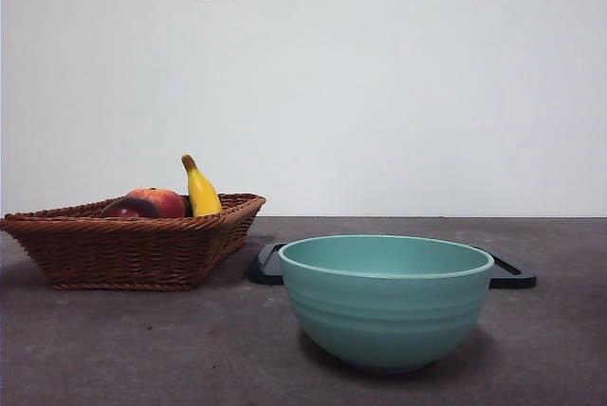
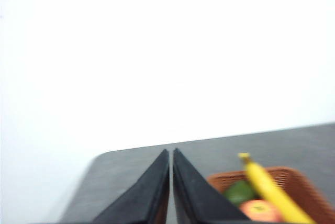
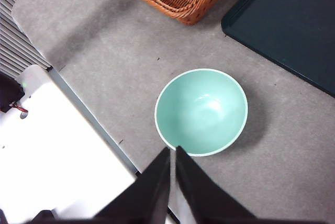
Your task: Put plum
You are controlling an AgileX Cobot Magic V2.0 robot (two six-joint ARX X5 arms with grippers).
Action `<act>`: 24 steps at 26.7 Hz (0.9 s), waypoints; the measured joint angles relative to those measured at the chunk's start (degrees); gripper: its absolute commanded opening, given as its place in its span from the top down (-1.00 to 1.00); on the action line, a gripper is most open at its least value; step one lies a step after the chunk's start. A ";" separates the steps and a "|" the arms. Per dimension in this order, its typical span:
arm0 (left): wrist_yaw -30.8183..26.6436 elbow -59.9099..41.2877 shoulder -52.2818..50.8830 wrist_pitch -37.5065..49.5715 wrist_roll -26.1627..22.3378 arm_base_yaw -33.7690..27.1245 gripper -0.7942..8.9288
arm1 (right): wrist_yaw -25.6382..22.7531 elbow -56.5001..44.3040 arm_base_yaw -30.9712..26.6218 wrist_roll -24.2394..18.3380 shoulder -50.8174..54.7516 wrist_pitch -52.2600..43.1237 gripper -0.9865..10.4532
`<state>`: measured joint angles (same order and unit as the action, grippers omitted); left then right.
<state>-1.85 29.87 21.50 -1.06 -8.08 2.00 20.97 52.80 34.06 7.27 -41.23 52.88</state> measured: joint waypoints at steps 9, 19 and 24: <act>-2.80 -19.15 -14.58 -0.13 -0.04 -3.37 0.82 | 0.00 0.00 0.00 0.00 0.00 0.00 0.82; -2.82 -27.71 -21.29 -4.28 0.02 -3.50 0.82 | 0.00 0.00 0.00 0.00 0.00 0.00 0.82; -2.84 -28.02 -21.29 -6.54 0.22 -3.50 0.82 | 0.00 0.00 0.00 0.00 0.00 0.00 0.82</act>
<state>-4.69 1.85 0.21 -7.60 -7.86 -1.50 20.97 52.80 34.06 7.27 -41.23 52.88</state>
